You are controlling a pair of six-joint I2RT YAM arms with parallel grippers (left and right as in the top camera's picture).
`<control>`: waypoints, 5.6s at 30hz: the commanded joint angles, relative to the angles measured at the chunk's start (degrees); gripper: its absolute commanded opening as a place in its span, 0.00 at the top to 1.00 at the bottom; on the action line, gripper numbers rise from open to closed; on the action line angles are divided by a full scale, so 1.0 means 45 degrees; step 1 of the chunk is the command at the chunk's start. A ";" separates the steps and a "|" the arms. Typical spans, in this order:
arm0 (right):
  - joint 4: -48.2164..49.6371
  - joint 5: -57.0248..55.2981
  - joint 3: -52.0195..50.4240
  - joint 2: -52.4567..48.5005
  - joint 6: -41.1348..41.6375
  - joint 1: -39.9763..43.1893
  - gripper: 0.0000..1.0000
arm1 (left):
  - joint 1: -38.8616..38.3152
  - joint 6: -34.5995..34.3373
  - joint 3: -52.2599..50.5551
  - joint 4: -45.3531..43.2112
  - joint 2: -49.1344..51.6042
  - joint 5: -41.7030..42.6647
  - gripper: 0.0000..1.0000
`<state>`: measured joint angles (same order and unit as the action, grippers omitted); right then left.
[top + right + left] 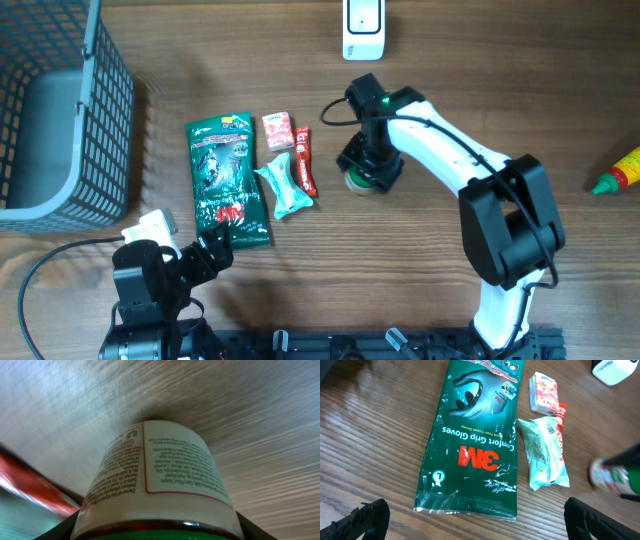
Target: Scan the item barcode
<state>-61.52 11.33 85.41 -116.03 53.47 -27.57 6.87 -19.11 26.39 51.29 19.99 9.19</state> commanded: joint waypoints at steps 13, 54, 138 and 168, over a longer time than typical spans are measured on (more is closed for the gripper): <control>-0.1996 -0.5382 0.1588 0.0466 -0.9369 0.0097 0.44 | 0.0087 0.0160 -0.0117 0.0010 0.0015 -0.0117 0.00; 0.1880 -0.3211 0.3283 -0.0733 -0.2798 0.0136 0.00 | 0.0087 0.0160 -0.0117 0.0005 0.0015 -0.0117 0.00; -0.2064 0.1899 0.4197 -0.2395 -0.6747 0.1423 0.56 | 0.0087 0.0160 -0.0117 0.0010 0.0024 -0.0117 0.00; -0.6849 0.4129 0.4221 -0.0029 -0.7203 -0.2171 0.55 | 0.0087 0.0160 -0.0117 0.0010 0.0024 -0.0117 0.00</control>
<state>-91.94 28.10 103.66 -120.99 18.79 -36.14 6.87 -19.11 26.39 51.44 20.05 9.19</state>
